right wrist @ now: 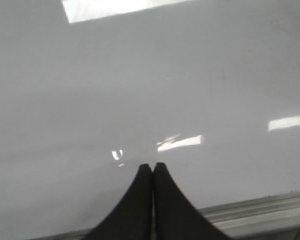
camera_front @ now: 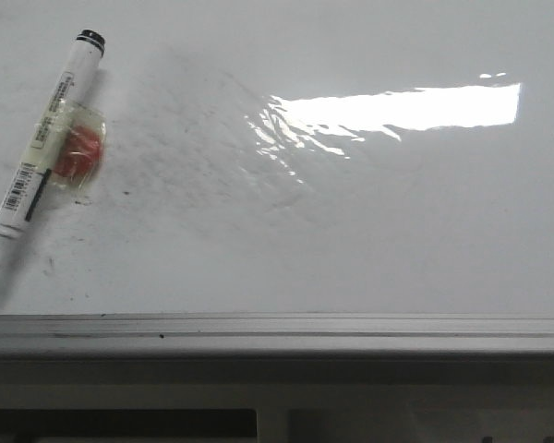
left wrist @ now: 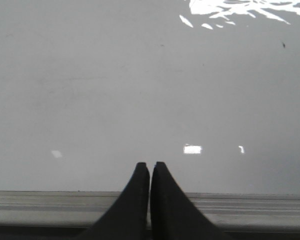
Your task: Write number 8 on whiteboard
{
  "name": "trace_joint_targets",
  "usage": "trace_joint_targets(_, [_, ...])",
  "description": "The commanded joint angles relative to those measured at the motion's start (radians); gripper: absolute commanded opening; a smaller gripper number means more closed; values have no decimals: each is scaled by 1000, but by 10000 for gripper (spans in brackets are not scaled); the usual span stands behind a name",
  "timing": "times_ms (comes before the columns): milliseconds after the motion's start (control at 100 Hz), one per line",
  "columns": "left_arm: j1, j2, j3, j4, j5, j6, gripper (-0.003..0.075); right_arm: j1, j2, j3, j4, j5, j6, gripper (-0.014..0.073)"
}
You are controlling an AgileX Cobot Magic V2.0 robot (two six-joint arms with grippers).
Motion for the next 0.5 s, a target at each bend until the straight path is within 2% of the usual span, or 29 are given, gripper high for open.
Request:
trace_joint_targets(0, [-7, -27, 39, 2, -48, -5, -20, -8, -22, 12, -1, -16, -6, -63])
trace_joint_targets(390, [-7, -27, 39, 23, -48, -2, -20, -8, -22, 12, -1, -16, -6, -63])
trace_joint_targets(490, [-7, -27, 39, -9, -118, -2, -20, -8, -22, 12, -1, -16, -6, -63])
